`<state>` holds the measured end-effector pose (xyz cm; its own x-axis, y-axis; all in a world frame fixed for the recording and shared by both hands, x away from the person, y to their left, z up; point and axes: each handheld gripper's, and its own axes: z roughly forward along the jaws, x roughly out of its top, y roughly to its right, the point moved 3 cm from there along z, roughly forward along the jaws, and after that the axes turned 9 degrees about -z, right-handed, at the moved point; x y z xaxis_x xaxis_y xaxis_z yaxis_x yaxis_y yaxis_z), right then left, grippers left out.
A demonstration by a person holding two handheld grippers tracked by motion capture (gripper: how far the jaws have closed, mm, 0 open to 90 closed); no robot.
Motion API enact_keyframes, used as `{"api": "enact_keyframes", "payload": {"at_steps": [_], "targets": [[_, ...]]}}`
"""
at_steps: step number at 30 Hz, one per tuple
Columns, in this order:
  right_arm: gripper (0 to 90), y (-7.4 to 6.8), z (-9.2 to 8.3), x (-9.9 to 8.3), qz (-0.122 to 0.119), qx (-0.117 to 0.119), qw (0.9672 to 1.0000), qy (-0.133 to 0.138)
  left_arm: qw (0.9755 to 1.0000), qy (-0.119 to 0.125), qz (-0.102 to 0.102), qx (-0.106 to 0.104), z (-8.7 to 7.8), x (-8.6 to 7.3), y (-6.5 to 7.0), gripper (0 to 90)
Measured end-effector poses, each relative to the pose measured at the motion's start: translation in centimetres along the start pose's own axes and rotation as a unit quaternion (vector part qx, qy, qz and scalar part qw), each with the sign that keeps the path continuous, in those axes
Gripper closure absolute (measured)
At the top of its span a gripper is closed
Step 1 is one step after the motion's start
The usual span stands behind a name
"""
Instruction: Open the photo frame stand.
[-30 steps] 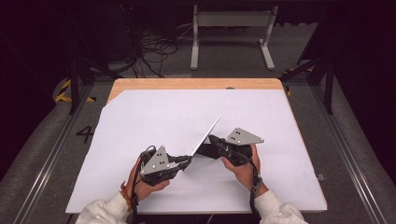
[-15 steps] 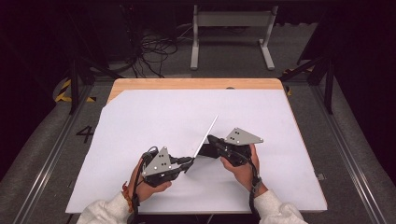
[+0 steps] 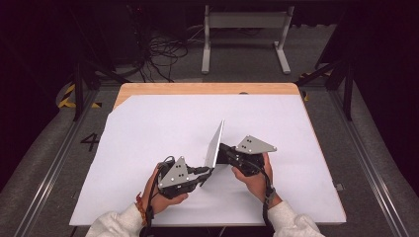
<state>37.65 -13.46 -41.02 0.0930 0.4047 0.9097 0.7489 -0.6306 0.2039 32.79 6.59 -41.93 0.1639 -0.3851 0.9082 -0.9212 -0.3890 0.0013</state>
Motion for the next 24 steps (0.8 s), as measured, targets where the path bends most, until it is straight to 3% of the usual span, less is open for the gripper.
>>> {"api": "enact_keyframes", "payload": {"at_steps": [5,8,10,13,24], "targets": [[90.0,-0.2,0.1,0.2,-0.004,-0.004,1.0,-0.004,1.0,0.002,-0.004,0.0,0.1,0.0,0.0,77.5],[90.0,-0.7,0.0,0.4,-0.01,0.011,0.9999,0.0,1.0,0.004,-0.005,0.002,0.3,0.0,-0.2,78.0],[90.0,-1.2,0.2,0.4,-0.024,0.007,0.9997,-0.007,1.0,0.004,-0.006,0.004,0.4,0.0,-0.2,78.2],[89.7,-1.1,0.2,0.4,-0.02,0.014,0.9997,-0.006,1.0,0.001,-0.002,0.006,0.5,0.0,-0.1,78.3],[78.2,-1.5,-1.5,-0.3,-0.024,0.028,0.9991,-0.021,0.9999,-0.015,0.001,0.002,0.0,-0.7,-0.4,82.1]]}}
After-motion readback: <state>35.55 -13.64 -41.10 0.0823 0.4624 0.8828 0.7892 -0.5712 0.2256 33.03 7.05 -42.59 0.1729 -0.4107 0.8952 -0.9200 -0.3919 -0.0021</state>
